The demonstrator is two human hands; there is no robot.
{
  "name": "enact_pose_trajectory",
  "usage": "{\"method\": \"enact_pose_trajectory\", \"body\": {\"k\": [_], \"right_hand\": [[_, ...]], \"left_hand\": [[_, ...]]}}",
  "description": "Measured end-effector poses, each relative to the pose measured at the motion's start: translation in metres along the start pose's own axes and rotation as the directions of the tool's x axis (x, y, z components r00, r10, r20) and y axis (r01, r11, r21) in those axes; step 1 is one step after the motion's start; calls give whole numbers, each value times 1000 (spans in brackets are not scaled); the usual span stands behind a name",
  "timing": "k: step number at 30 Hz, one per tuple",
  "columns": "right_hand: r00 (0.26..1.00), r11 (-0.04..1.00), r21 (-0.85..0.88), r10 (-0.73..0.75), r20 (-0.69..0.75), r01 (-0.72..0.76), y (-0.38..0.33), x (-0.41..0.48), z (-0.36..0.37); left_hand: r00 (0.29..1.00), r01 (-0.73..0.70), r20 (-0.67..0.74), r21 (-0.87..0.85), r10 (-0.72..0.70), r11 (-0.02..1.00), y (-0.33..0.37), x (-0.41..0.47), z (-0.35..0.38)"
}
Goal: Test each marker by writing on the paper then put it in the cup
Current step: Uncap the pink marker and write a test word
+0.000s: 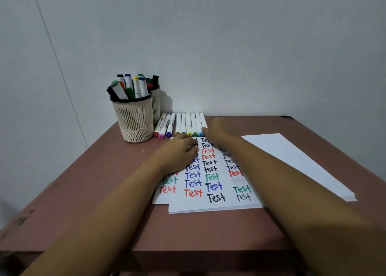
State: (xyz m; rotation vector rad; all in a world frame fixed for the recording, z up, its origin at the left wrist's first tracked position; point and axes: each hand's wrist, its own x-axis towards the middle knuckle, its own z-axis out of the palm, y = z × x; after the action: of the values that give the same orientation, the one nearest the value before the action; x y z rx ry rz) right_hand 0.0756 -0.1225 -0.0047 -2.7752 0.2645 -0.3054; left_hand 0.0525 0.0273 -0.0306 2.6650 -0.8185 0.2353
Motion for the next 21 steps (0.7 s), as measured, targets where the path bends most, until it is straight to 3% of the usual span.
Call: {"method": "enact_pose_trajectory", "body": {"k": [8,14,18,21], "right_hand": [[985,994,73,94,-142,-84,2,3,8],[941,932,346,209,-266,-109,24,-9,-10],[929,826,563,194,-316,20,48,-27,-29],[950,676,731,161,-269,92,59,-48,-38]], "left_hand": [[1000,-13,11,69,12,998,4,-2,-3],[1000,-6,-9,82,7,997,6,-5,-6],[983,16,-181,32,-10,999,11,-7,-10],[960,-45,-276,3,44,999,9,-7,-8]]}}
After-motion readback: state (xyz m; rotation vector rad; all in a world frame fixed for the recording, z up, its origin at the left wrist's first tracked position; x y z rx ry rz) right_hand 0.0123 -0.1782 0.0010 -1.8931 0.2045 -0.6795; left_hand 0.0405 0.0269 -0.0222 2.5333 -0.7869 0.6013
